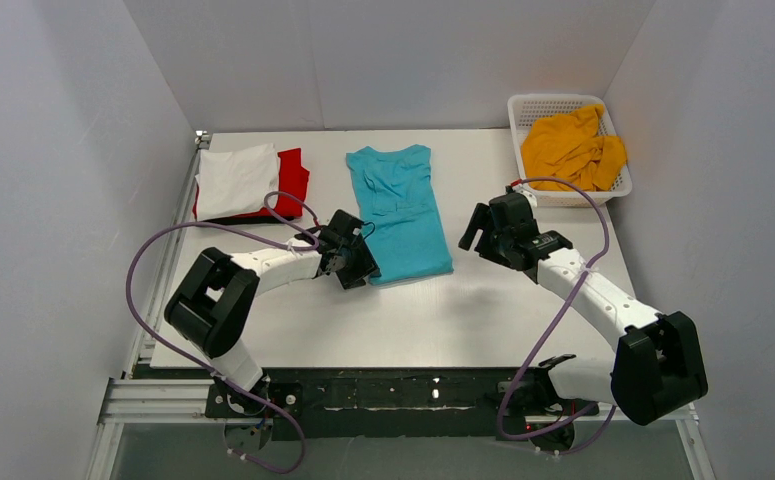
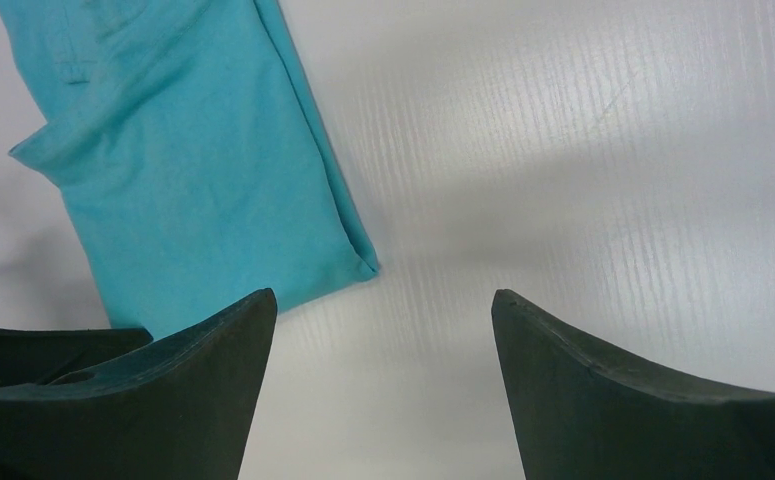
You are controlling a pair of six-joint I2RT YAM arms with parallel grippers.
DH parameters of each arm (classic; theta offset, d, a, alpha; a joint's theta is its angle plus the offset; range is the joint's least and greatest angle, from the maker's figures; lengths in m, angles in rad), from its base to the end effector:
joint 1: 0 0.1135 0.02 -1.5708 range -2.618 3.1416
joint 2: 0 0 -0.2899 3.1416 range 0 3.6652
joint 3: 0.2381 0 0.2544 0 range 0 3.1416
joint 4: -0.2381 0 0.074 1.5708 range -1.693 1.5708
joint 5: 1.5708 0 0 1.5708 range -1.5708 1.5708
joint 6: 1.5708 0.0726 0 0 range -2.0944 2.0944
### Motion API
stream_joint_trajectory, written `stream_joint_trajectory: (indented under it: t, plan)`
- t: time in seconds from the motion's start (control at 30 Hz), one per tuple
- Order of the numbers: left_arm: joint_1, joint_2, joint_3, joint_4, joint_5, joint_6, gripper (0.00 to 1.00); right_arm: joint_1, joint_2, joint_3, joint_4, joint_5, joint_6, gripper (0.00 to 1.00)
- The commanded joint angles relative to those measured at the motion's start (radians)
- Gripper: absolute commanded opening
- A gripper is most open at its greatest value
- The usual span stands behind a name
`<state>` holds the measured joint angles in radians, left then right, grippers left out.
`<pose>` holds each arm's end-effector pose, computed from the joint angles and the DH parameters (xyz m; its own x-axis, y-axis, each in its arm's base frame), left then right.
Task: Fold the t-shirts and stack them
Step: Grab one side of the 2/3 rectangular tshirt with both arms
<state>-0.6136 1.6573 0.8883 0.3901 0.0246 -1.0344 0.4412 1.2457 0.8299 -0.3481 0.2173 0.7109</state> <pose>0.3265 -0.2321 0.2193 -0.6654 -0.5824 -0.4670 0.0438 0.5940 -0.8032 0.2621 0.1065 0.2430 -0.6542 0.3957 -0.6445 0.1989 0.9122 0.3582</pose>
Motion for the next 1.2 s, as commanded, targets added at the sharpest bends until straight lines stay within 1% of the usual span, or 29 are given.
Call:
stream_joint_trajectory:
  t: [0.0,0.13,0.23,0.27,0.3,0.33,0.37,0.4,0.47,0.57,0.63,0.87,1.03,1.17]
  plan:
    - [-0.034,0.021,-0.085,-0.100,-0.107,-0.029,0.43,-0.004,0.014,0.014,0.017,0.018,0.026,0.86]
    - [-0.039,0.037,-0.087,-0.090,-0.109,-0.050,0.33,-0.006,0.030,0.014,0.009,0.002,0.039,0.85]
    - [-0.052,0.053,-0.082,-0.099,-0.129,-0.049,0.31,-0.006,0.039,0.010,0.000,-0.009,0.053,0.84]
    - [-0.054,0.063,-0.076,-0.107,-0.129,-0.051,0.27,-0.006,0.042,0.008,0.002,-0.017,0.055,0.83]
    - [-0.056,0.075,-0.069,-0.108,-0.124,-0.058,0.21,-0.006,0.048,0.006,0.003,-0.027,0.059,0.83]
    - [-0.057,0.086,-0.066,-0.106,-0.118,-0.064,0.14,-0.006,0.056,0.005,0.002,-0.040,0.064,0.83]
    - [-0.058,0.095,-0.063,-0.107,-0.116,-0.070,0.04,-0.006,0.066,0.006,0.004,-0.056,0.068,0.82]
    - [-0.061,0.101,-0.059,-0.112,-0.115,-0.074,0.00,-0.006,0.077,0.006,0.008,-0.069,0.072,0.81]
    - [-0.069,0.105,-0.057,-0.117,-0.121,-0.066,0.00,-0.006,0.110,0.014,0.013,-0.114,0.081,0.79]
    - [-0.080,0.090,-0.053,-0.166,-0.147,-0.053,0.00,-0.006,0.174,0.035,0.036,-0.203,0.086,0.71]
    - [-0.082,0.075,-0.059,-0.194,-0.159,-0.050,0.00,-0.006,0.222,0.044,0.049,-0.257,0.091,0.68]
    - [-0.082,0.050,-0.093,-0.202,-0.161,-0.035,0.00,-0.006,0.316,0.050,0.132,-0.317,0.092,0.63]
    - [-0.083,0.044,-0.089,-0.210,-0.167,-0.028,0.00,-0.005,0.356,0.041,0.166,-0.318,0.105,0.60]
    - [-0.082,0.045,-0.083,-0.215,-0.166,-0.028,0.00,-0.004,0.371,0.008,0.207,-0.312,0.100,0.49]
